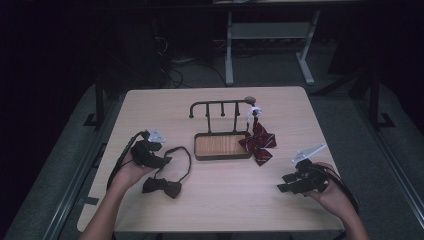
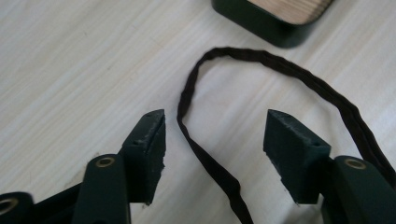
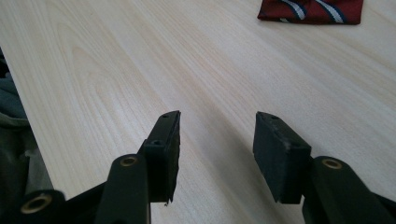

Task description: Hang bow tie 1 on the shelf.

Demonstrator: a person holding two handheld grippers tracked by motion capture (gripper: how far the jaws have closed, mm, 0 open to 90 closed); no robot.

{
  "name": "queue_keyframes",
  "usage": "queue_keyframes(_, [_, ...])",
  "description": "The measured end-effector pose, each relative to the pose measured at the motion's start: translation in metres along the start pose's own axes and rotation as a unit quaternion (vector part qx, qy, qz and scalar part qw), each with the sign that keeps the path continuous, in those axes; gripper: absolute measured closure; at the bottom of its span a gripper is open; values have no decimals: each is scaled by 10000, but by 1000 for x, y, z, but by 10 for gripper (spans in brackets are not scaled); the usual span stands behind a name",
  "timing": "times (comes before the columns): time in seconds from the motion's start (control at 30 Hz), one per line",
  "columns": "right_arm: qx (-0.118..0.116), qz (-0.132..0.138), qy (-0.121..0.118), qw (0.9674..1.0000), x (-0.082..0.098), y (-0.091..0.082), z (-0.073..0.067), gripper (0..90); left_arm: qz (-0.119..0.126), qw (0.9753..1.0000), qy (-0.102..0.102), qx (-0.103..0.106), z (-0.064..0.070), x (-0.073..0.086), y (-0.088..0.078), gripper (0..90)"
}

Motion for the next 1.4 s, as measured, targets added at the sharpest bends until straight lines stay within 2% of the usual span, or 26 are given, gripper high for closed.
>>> queue_keyframes(0.3, [-6, 45, -2, 10000, -2, -2, 0, 509, -264, 9996, -17, 18, -10, -2, 14, 428])
queue_keyframes(0.5, [-4, 66, 12, 10000, -1, -3, 1, 509, -389, 9992, -101, 18, -15, -1, 25, 478])
queue_keyframes(0.63, [2, 75, 27, 10000, 0, -4, 2, 509, -527, 9986, -83, -4, -17, 2, 32, 507])
queue_keyframes(0.83, [9, 103, 20, 9999, -1, -4, 2, 509, -608, 9981, -95, 61, -18, 4, 38, 582])
queue_keyframes(0.87, [13, 100, 32, 9999, -1, -4, 1, 510, -664, 9976, -148, 123, -17, 6, 41, 592])
queue_keyframes(1.07, [-66, 197, 74, 9998, -4, -7, -2, 512, -708, 9971, -156, 249, -16, 7, 45, 697])
queue_keyframes(1.27, [-73, 280, 60, 9996, -6, -10, -3, 526, -706, 9969, -215, 289, -18, 8, 48, 705])
queue_keyframes(1.4, [-99, 325, 68, 9994, -7, -12, -4, 526, -722, 9966, -226, 331, -18, 8, 47, 774])
Point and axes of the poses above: each handheld gripper's, and its own axes: y roughly forward along the jaws, x roughly out of its underside, z roughly to its right, the point moved 10 cm from there along y, roughly forward along the jaws, and after that the axes turned 1 degree about z, right-handed, at the moved point
